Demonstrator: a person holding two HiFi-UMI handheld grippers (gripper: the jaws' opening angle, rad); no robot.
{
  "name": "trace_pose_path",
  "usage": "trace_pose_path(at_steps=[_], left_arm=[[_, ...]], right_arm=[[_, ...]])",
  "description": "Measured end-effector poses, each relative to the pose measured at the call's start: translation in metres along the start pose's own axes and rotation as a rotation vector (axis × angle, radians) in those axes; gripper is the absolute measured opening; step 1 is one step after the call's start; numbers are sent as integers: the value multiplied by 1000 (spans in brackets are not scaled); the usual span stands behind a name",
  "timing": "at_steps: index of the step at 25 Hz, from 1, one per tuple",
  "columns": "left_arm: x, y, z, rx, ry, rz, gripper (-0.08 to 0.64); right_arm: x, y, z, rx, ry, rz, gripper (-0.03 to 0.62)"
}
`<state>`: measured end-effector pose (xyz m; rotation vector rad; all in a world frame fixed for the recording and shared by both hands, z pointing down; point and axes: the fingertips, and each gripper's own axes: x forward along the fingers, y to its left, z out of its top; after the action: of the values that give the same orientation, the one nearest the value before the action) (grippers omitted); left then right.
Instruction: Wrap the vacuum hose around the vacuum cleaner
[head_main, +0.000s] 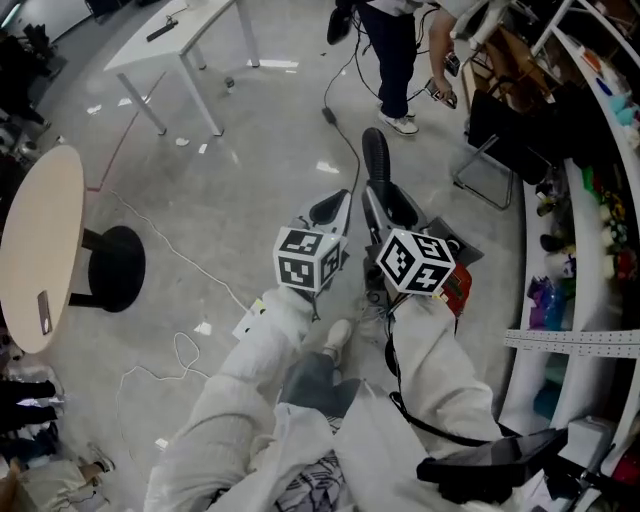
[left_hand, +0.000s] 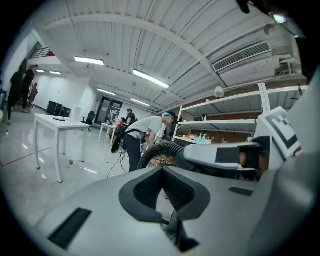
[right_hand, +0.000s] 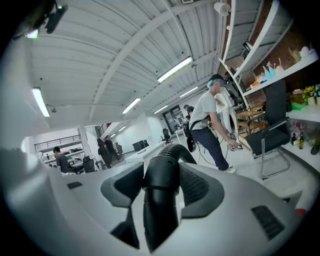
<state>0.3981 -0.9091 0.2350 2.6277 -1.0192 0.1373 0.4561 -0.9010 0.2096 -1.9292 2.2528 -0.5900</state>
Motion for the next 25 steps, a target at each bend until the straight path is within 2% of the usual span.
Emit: trace_pose_path(at_steps=[7, 14, 20, 25], left_arm=[[-116, -48, -41, -5, 35, 33, 3], [-172, -87, -37, 13, 9, -1, 3], [-228, -97, -49, 34, 15, -27, 3], [-273, -96, -72, 19, 40, -37, 3]], right_arm=[[-110, 52, -45, 32, 26, 23, 232], [-173, 83, -72, 50, 46, 17, 232], [-216, 125, -114, 70, 79, 26, 232], [-249, 156, -149, 75, 116, 14, 232]])
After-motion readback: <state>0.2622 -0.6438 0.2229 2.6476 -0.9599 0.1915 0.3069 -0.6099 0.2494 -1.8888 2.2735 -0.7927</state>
